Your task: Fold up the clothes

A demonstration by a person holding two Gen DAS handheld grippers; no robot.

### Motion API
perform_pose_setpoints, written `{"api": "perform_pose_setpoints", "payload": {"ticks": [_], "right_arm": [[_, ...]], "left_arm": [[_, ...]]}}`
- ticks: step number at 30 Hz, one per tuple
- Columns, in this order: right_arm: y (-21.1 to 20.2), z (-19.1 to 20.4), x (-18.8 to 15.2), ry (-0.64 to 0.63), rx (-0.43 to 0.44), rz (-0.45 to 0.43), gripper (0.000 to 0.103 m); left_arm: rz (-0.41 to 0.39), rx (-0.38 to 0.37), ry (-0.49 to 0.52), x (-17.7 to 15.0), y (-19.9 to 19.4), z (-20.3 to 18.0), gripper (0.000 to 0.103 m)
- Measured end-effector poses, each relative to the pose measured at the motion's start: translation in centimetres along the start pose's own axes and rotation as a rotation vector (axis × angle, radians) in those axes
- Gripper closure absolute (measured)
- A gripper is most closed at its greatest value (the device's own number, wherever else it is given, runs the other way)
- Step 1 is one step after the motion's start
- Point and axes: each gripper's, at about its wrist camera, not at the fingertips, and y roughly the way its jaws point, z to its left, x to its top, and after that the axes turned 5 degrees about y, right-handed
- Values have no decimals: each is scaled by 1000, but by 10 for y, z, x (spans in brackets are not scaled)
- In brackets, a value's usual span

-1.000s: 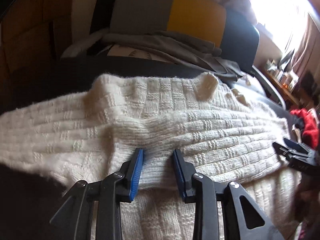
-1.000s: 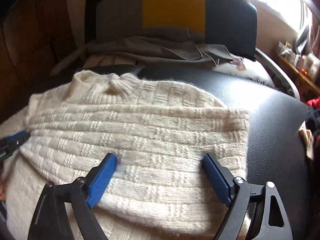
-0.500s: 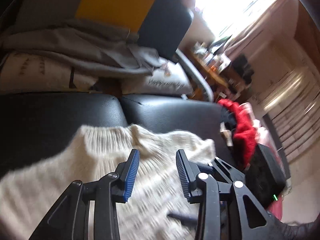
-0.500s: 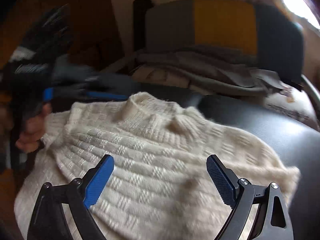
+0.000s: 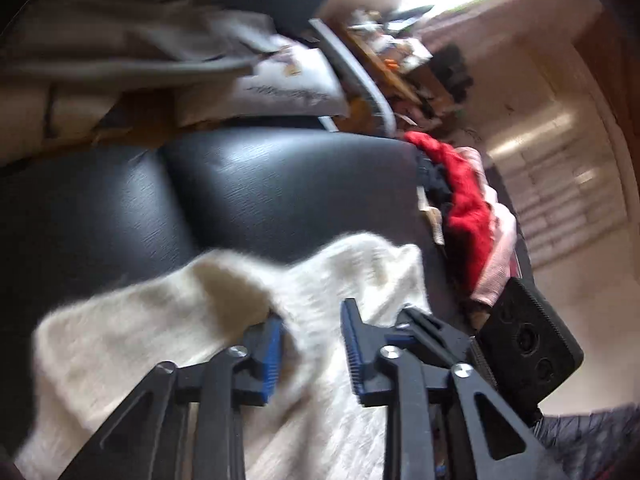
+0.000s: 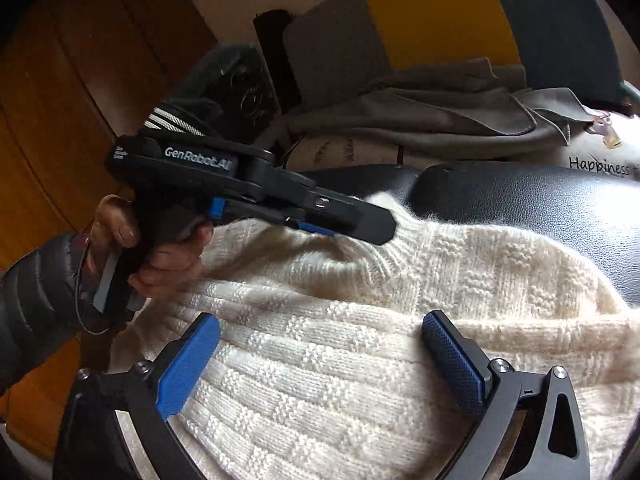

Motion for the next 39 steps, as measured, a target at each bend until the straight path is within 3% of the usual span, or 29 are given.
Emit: {"api": "perform_pose_setpoints", "payload": {"ticks": [2,8,10,11,12,13,15,20,24,26,28,31,34,37,39], "right_arm": [[-4,0,0,1,3,-2,0],[-6,3,-3,-4,-15,-9,0],[-6,4,-5,-7,-20,-9,0],[-5,5,-5,-8,-22,-8,0],[-5,6,-5,-10,-24,-8,0],[-5,6,-5,-10,-25,-8,0],[-5,6,-4,-10,-24,-6,0],[-7,5,-2,0,-14,-2,0],[-9,1,8,53,9,10,0],[-13,4,24,138,117,-9,0],[-7,13,50,206,290,-15,0],[24,23,82,257,373,22,0],[66,28,99,303,370,119,0],[113,26,104,390,357,276,0],[131,29,108,401,370,315,0]], "left_arm": [[-32,43,15,7,5,-2,94],[-78,143,-14,15,20,14,97],[-103,122,-58,12,18,21,97],[-119,129,-79,12,14,22,95],[-139,155,-88,11,9,20,83],[-171,175,-96,9,-1,17,78],[-255,207,-114,1,-27,9,75],[-499,323,-187,-71,-100,-10,72],[-487,497,-196,-135,-105,-12,72],[-460,556,-232,-153,-99,-2,72],[-455,563,-246,-164,-93,7,72],[-504,528,-256,-172,-95,13,72],[-521,500,-274,-175,-97,19,74],[-533,481,-288,-178,-99,24,75],[-535,483,-288,-177,-97,24,76]]}}
